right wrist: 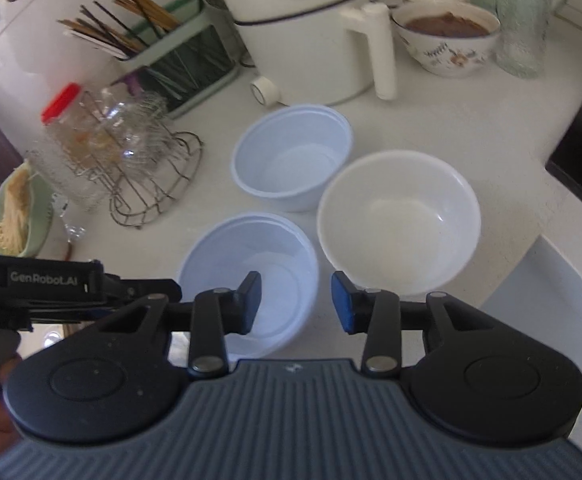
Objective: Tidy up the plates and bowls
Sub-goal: 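Close both grippers on the rim of a white plastic bowl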
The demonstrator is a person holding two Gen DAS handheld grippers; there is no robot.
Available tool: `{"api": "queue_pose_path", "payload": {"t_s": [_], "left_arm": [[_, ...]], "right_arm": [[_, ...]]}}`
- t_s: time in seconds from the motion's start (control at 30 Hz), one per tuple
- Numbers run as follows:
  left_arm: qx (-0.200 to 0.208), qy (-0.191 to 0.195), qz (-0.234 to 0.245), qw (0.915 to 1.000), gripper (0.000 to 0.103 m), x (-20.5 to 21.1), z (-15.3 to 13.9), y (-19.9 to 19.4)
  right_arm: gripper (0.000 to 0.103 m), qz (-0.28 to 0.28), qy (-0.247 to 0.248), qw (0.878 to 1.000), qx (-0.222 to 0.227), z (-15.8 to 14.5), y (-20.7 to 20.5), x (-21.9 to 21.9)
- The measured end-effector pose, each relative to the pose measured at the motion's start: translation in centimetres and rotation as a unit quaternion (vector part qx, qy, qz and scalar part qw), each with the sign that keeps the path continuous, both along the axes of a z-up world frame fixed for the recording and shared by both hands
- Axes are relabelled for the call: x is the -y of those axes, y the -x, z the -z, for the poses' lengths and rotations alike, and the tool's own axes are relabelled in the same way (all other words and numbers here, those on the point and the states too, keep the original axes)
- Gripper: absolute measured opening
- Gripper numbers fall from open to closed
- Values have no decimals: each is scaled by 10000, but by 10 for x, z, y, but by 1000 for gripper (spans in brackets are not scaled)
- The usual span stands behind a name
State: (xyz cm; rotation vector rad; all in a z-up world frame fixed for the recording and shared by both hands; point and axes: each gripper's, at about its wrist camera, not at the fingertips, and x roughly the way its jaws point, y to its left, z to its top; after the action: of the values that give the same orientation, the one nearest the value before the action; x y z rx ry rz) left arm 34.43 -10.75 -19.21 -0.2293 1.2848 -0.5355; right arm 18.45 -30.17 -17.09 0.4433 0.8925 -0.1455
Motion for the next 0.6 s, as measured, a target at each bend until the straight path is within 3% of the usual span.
{"api": "queue_pose_path", "payload": {"t_s": [0.13,0.2,0.37,0.6], "left_arm": [[44,-10,-198,9998,22,2,3,-2],[1,42,-276,9996,15,2,5,-4],[-60,69,-348,9994,9,0,8,-3],[21,65,-414,9991,7,-7,4,-2]], "right_arm": [[39,74,-286,9993,-244,15,-2,7],[30,131,-426,9984,-343,22,-2,10],[21,34,-519,9979,-394,28,-1,8],[21,-218,-561,9974,-402,27,-6,4]]}}
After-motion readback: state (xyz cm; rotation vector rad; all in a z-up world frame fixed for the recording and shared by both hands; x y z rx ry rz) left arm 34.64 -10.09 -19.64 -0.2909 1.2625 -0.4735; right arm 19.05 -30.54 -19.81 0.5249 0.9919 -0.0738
